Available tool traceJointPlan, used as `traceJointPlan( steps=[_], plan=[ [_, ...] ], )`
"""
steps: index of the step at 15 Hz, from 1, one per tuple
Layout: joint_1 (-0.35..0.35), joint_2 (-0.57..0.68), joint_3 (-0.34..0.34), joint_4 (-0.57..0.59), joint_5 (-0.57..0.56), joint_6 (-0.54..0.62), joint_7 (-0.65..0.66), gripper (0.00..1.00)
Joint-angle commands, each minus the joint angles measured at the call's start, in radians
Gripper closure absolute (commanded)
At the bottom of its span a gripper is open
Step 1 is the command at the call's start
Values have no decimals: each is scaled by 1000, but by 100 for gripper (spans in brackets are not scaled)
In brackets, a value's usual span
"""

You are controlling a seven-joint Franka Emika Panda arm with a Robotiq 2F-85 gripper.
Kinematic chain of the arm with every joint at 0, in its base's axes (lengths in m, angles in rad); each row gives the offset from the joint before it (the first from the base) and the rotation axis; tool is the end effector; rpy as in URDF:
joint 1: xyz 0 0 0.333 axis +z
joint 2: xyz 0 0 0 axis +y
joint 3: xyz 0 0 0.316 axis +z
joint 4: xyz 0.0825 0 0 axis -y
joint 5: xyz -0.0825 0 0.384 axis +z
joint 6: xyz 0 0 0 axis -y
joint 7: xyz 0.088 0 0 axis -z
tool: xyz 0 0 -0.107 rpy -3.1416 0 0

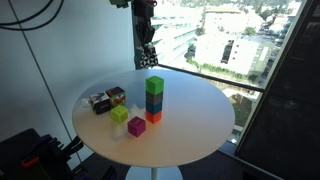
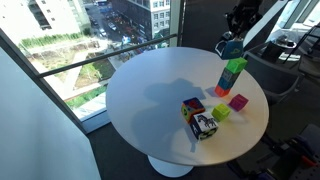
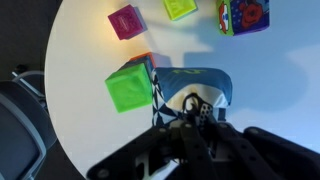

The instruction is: Pick up the block with the number four on it and put it on the green block

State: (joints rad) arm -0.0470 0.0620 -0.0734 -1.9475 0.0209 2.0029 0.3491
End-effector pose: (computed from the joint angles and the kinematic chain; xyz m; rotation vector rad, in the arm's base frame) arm 0.5680 -0.0668 0.4474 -3.0390 0.7408 0.0125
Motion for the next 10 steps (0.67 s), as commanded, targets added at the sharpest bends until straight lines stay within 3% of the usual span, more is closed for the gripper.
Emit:
traceJointPlan(
  steps=[1, 10],
  plan=[
    [-22, 36, -10, 63, 39, -37, -58, 95],
    [-48, 56, -41, 77, 24, -39, -92, 95]
  ],
)
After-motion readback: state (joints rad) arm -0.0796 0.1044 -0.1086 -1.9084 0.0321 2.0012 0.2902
